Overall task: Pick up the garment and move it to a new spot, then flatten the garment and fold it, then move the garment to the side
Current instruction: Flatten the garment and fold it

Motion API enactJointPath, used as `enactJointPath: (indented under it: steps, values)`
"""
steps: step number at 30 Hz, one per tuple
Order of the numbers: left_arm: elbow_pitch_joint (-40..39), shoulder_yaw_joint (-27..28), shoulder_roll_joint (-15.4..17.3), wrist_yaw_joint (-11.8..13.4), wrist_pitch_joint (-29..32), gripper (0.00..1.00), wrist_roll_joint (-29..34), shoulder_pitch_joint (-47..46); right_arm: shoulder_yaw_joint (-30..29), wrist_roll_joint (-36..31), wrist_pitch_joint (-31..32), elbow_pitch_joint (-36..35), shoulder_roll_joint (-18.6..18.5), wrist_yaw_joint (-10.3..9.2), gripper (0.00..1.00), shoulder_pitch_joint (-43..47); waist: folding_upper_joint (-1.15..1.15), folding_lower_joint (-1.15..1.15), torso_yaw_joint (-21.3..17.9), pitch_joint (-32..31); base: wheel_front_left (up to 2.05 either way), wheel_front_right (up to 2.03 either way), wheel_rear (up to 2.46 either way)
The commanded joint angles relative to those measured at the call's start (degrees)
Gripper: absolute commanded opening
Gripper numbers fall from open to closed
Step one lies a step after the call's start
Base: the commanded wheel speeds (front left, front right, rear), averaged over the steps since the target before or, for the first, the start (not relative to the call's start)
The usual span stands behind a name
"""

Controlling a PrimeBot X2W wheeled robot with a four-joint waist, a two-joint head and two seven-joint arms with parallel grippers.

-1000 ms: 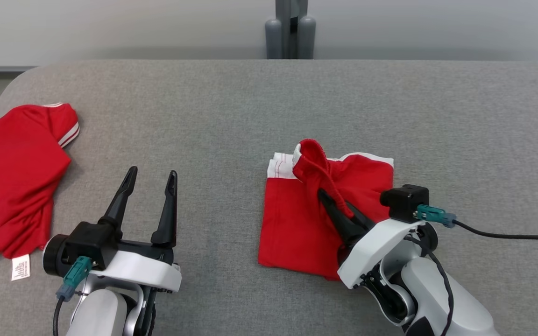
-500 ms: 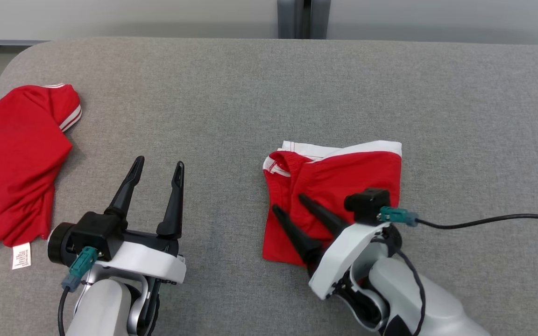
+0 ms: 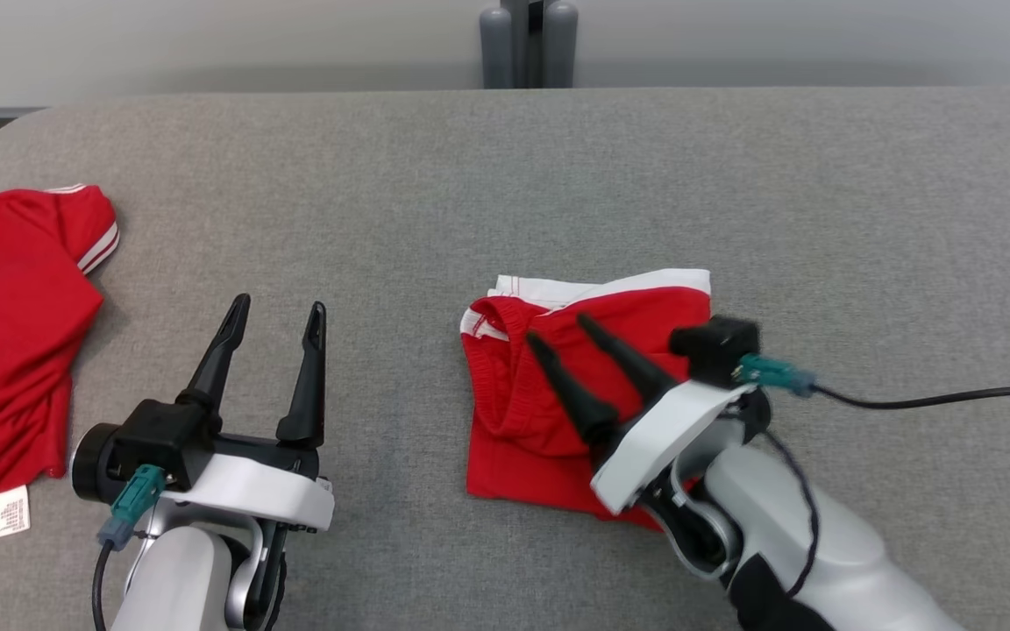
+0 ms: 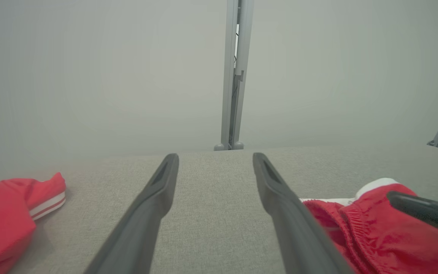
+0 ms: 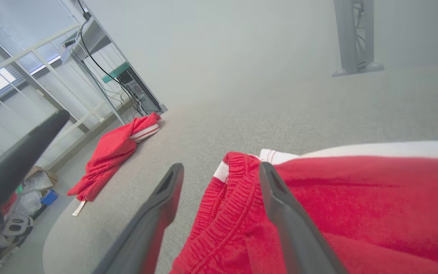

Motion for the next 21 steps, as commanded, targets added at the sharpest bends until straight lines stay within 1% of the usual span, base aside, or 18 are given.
enactJointPath:
  steps: [1,2,3,7,10,15,18,19,21]
  values:
    - [-0.2,0.7,0.4,0.4,-0.2,1.0,0.0,0.6,-4.5,-1.8,-0.4,-1.5,-0.3,-0.02,1.0,0.8,0.0,0.0,-0.9,-0.9,0.0,0.0,0.0]
    - [-0.3,0.9,0.5,0.5,-0.2,1.0,0.1,0.8,-6.8,-2.8,-0.4,-2.4,-0.3,-0.02,1.0,1.8,0.0,0.0,-1.3,-1.2,0.0,0.0,0.0]
    - [-0.3,0.9,0.5,0.5,-0.2,1.0,0.1,0.8,-6.8,-2.8,-0.4,-2.4,-0.3,-0.02,1.0,1.8,0.0,0.0,-1.3,-1.2,0.0,0.0,0.0]
    - [-0.3,1.6,1.0,0.9,-0.2,1.0,0.3,2.2,-16.6,-9.7,-0.4,-5.5,-0.5,-0.02,1.0,5.0,0.0,0.0,-2.7,-2.6,0.0,0.0,0.0]
    - [-0.3,2.1,1.2,1.4,-0.2,1.0,0.0,3.2,-23.9,-14.9,-0.4,-8.0,-1.6,-0.02,1.0,8.5,0.0,0.0,-3.3,-3.8,0.0,0.0,0.0]
    - [-0.6,3.0,1.5,2.4,-0.2,1.0,-0.6,5.1,-34.2,-23.1,-0.4,-12.5,-2.5,-0.02,1.0,14.6,0.0,0.0,-4.3,-5.7,0.0,0.0,0.0]
    - [-1.1,3.4,1.7,3.1,0.1,1.0,-0.8,6.4,-39.4,-27.8,1.1,-15.3,-2.6,-0.02,1.0,18.3,0.0,0.0,-4.9,-6.8,0.0,0.0,0.0]
    - [-1.3,3.5,2.0,3.6,0.5,1.0,-0.4,7.3,-42.3,-30.6,2.6,-17.5,-2.7,-0.02,1.0,20.6,0.0,0.0,-5.1,-7.4,0.0,0.0,0.0]
    - [-1.7,3.4,2.1,3.7,1.0,1.0,-0.5,8.1,-44.5,-33.1,4.2,-20.0,-2.6,-0.02,1.0,22.9,0.0,0.0,-5.4,-8.0,0.0,0.0,0.0]
